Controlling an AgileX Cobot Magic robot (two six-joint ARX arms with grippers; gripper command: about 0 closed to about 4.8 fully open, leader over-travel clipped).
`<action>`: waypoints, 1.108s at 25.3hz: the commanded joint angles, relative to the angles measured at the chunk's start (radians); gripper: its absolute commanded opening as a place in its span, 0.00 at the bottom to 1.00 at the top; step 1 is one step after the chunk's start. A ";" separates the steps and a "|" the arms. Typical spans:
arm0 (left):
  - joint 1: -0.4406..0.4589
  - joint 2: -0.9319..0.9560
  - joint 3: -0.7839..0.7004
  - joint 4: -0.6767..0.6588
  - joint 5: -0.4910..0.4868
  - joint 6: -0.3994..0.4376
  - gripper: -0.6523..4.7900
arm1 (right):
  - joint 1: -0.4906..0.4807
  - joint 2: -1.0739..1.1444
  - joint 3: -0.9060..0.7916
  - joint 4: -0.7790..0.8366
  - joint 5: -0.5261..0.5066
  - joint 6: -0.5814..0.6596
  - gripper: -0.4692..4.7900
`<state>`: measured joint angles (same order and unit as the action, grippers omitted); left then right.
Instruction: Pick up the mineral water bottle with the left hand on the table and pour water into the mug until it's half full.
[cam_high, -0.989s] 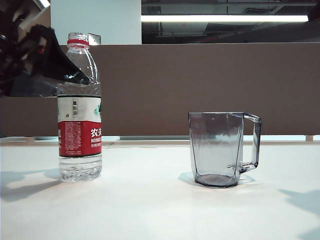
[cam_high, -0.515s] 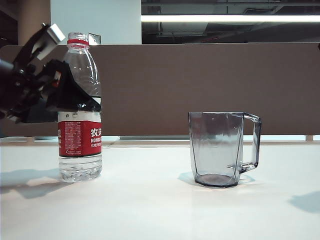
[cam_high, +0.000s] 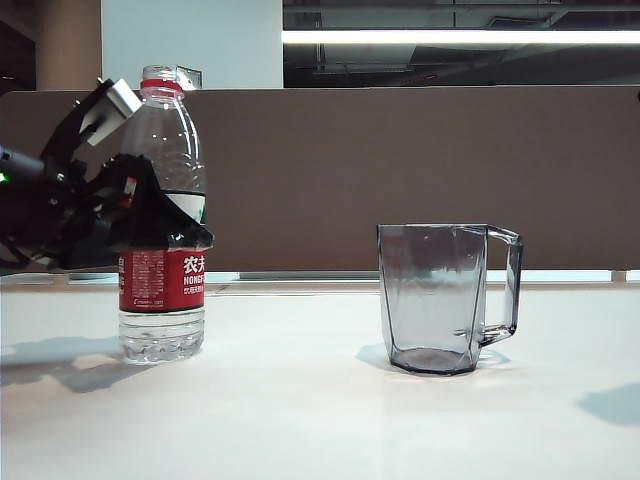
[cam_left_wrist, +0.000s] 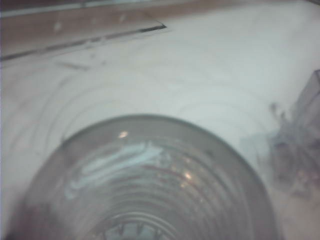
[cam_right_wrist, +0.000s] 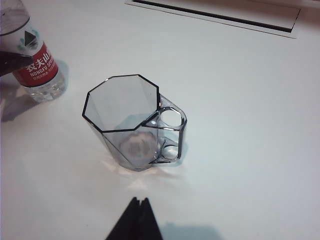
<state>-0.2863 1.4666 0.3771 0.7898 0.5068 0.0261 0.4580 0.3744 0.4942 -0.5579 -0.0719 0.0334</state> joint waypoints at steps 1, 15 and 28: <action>0.001 0.029 0.004 0.042 0.013 0.000 1.00 | 0.000 0.000 0.008 0.013 -0.002 0.000 0.09; 0.001 0.050 0.004 0.129 0.041 -0.027 1.00 | 0.000 0.003 0.008 0.013 -0.002 -0.005 0.09; 0.001 0.050 0.004 0.132 0.058 -0.026 1.00 | 0.000 0.003 0.008 0.013 -0.002 -0.007 0.09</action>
<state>-0.2867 1.5196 0.3775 0.9058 0.5579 0.0029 0.4580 0.3767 0.4942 -0.5594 -0.0719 0.0299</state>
